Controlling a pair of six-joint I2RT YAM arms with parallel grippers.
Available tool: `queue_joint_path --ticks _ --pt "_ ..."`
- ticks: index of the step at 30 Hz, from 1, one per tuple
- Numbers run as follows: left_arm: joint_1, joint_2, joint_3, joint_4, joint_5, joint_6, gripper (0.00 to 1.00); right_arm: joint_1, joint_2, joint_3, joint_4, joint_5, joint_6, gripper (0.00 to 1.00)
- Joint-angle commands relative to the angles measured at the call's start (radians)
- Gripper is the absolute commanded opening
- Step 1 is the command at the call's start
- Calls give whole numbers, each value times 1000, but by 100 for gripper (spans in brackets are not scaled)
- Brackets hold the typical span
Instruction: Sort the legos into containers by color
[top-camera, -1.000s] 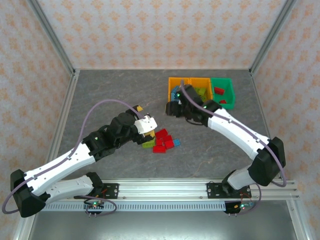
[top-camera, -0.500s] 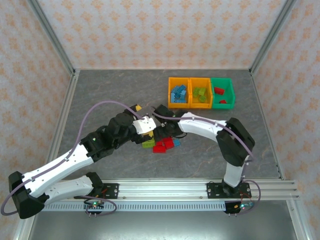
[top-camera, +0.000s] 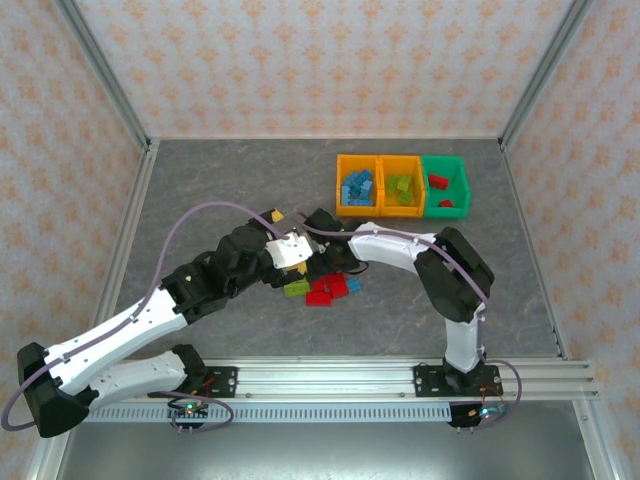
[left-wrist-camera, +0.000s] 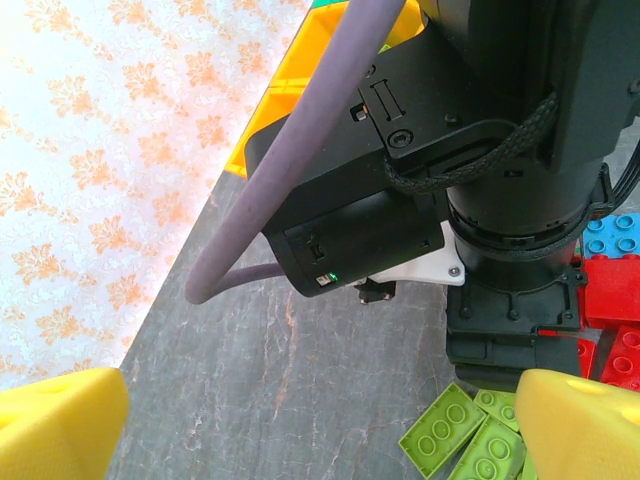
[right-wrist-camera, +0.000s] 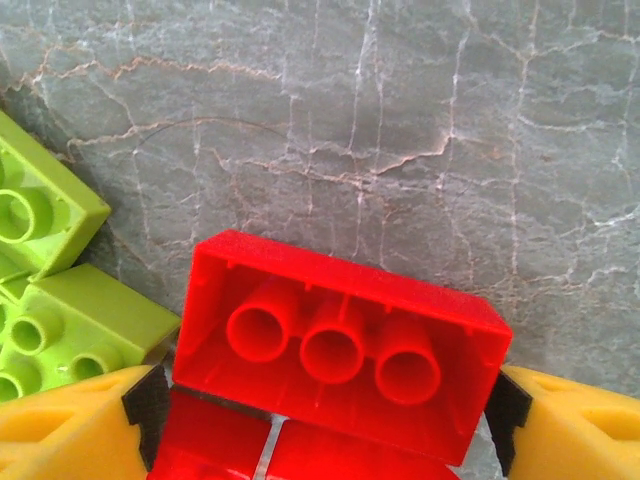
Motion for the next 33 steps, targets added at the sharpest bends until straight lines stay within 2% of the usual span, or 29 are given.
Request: queue_joint_path --ticks 1,6,9,12,21,26,29,33 --pt "-1 -3 -1 -3 7 16 100 -11 37 27 7 23 18 81" --pt "-1 -2 0 -3 7 16 100 -15 74 64 -25 40 42 79" --pt "-1 0 1 -5 12 16 100 -15 79 73 -32 43 79 85" --pt "-1 0 1 -5 12 15 100 -15 84 66 -14 49 102 86" --pt "-1 -3 1 -5 12 15 100 -15 92 77 -43 165 152 65" --pt "-1 -5 2 -5 11 15 100 -38 -38 -14 44 165 214 60" --pt "-1 -6 1 -5 12 14 100 -89 -163 -104 118 133 276 59" --pt "-1 -7 2 -4 20 11 100 -172 -346 -172 127 186 301 59"
